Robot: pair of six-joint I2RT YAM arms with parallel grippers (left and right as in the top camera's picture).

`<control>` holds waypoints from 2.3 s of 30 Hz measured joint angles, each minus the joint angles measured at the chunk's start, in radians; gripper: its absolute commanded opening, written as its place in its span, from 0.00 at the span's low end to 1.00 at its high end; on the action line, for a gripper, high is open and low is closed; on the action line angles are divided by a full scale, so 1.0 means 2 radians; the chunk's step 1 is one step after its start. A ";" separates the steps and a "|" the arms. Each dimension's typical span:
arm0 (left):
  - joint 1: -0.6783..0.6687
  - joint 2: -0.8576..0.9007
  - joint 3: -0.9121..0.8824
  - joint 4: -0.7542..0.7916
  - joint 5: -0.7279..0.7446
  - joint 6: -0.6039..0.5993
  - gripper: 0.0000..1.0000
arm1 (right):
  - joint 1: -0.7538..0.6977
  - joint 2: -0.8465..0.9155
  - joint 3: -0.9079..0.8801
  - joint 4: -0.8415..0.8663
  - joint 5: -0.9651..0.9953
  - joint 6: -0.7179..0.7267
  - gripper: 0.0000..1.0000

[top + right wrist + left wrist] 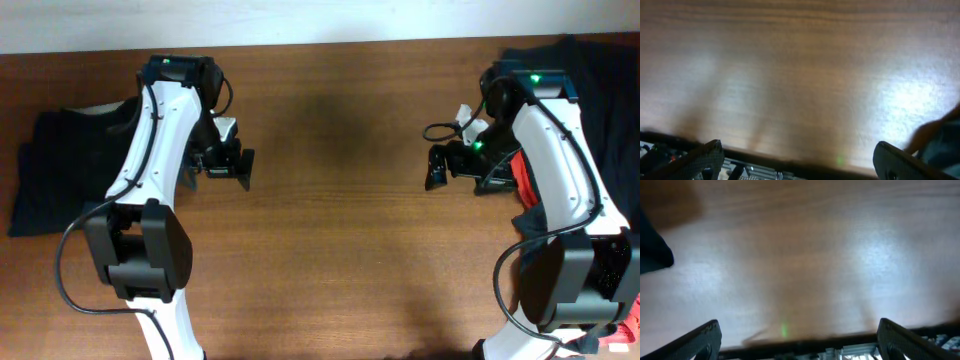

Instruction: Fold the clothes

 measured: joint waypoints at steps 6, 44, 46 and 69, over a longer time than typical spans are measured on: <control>-0.009 -0.034 -0.066 0.039 0.007 0.000 0.99 | -0.002 -0.083 -0.078 0.092 0.001 -0.006 0.99; -0.020 -0.856 -0.521 0.426 -0.007 -0.010 0.99 | -0.002 -0.506 -0.410 0.327 0.017 -0.007 0.99; -0.020 -0.856 -0.522 0.426 -0.007 -0.010 0.99 | -0.002 -0.525 -0.410 0.327 0.020 -0.007 0.99; -0.020 -0.856 -0.524 0.415 -0.009 -0.010 0.99 | 0.012 -0.904 -0.727 0.683 0.040 -0.007 0.99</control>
